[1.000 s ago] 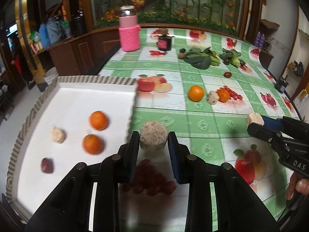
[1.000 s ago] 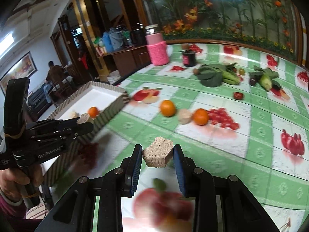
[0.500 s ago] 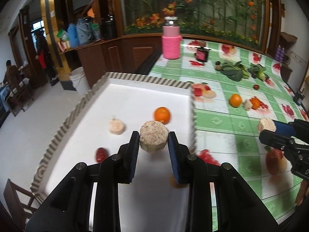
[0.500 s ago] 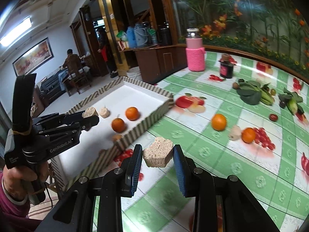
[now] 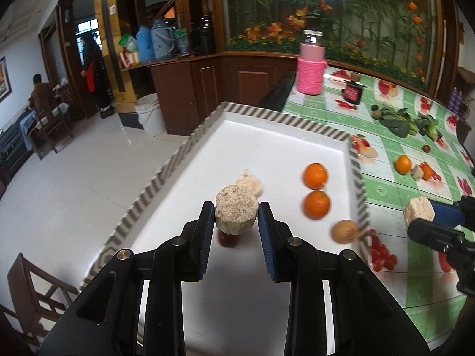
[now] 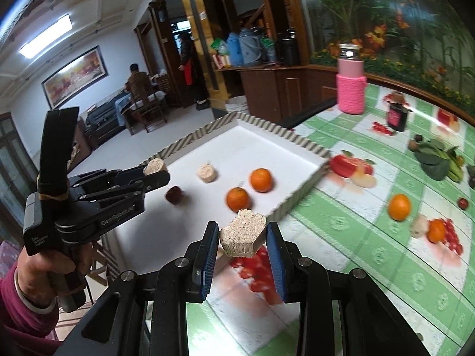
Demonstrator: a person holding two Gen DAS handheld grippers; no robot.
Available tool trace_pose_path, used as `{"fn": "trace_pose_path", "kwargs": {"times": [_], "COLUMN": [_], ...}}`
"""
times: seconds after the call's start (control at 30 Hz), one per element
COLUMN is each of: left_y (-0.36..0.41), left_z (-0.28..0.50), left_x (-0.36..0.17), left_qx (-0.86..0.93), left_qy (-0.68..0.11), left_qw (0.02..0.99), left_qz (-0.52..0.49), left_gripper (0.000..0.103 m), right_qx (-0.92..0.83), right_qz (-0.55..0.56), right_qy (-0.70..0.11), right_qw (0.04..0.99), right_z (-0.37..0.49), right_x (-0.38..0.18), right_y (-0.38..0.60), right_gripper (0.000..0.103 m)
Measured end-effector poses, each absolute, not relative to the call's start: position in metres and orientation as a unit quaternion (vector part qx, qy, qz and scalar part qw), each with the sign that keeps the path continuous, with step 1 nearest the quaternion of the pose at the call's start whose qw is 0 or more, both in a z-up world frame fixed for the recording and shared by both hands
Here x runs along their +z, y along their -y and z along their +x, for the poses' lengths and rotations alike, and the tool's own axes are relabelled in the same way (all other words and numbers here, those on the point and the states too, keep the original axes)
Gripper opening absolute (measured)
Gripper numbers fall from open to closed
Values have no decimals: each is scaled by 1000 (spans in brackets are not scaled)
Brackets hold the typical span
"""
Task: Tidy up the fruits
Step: 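Carry both pale pieces into the white tray and open both tools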
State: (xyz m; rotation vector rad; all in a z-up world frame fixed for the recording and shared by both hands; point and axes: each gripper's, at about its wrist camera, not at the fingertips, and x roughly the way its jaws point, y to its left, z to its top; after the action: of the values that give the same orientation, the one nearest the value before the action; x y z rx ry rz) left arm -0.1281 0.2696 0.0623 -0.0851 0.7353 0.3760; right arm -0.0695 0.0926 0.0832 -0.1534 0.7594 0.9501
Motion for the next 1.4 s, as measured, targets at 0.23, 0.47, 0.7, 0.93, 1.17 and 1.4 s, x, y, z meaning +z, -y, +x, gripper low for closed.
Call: {"fn": "trace_pose_path", "kwargs": {"times": [0.23,0.47,0.7,0.93,1.17,1.4], "left_y": [-290,-305,-312,-315,-317,-320], "left_z": [-136,-137,-138,-135,-134,-133], "left_x": [59,52,44,37,28,23], "left_qx": [204,213,213,211,207,207], "left_qy": [-356,-363,-372,-379,-392,-400], "left_qw": [911,905,901,898,893,889], "left_qz": [-45,-56,-63,-68,-78,-86], "left_gripper": [29,29,29,29,29,29], "right_qx": [470,484,491,491,487,480], "right_qz": [-88,-106,-127,-148,-174,-186], "right_qy": [-359,-364,-378,-392,-400,-410], "right_qw": [802,789,775,763,757,753], "right_z": [-76,-78,-76,-75,-75,-70], "right_x": [81,76,65,52,41,31], "right_y": [-122,-148,-170,-187,-200,-206], "right_gripper": [32,32,32,32,32,32]}}
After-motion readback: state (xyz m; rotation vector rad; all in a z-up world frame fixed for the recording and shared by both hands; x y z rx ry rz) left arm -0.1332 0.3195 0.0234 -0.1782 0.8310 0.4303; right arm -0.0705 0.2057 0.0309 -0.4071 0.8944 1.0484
